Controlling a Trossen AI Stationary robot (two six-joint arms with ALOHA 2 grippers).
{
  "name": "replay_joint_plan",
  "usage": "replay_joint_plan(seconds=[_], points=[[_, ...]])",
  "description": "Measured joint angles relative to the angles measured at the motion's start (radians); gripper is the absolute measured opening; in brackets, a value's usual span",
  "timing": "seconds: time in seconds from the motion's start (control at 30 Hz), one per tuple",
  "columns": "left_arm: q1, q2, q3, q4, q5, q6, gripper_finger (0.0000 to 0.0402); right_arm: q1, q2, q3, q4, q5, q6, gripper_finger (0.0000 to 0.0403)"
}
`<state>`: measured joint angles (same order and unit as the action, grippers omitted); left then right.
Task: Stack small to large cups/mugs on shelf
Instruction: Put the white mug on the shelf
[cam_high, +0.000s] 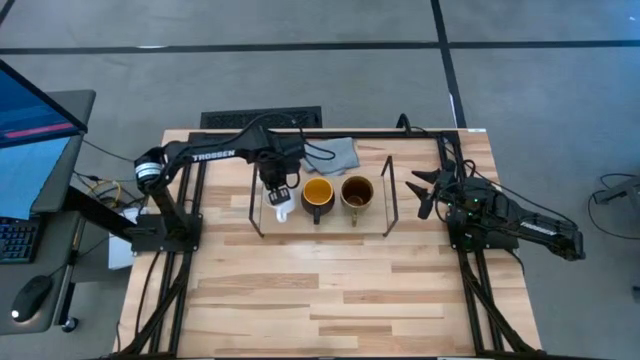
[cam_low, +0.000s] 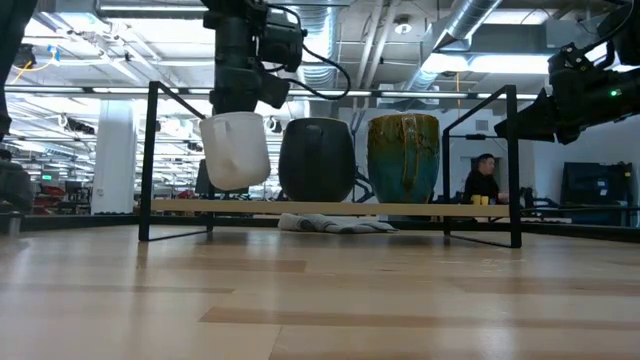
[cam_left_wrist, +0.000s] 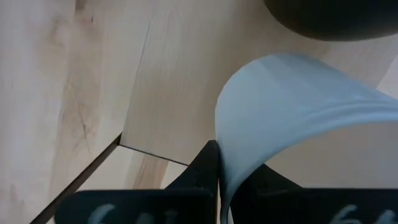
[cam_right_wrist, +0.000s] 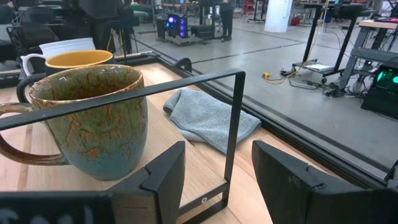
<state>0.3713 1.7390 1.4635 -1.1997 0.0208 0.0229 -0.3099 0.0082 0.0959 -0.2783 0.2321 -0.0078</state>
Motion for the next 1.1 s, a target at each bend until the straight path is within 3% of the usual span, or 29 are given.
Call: replay_joint_plan(seconds=[1.1], points=[[0.003, 0.028, 0.002, -0.028, 0.02, -0.028, 0.0, 0.0, 0.0, 0.0, -0.001, -0.006, 0.0, 0.021]])
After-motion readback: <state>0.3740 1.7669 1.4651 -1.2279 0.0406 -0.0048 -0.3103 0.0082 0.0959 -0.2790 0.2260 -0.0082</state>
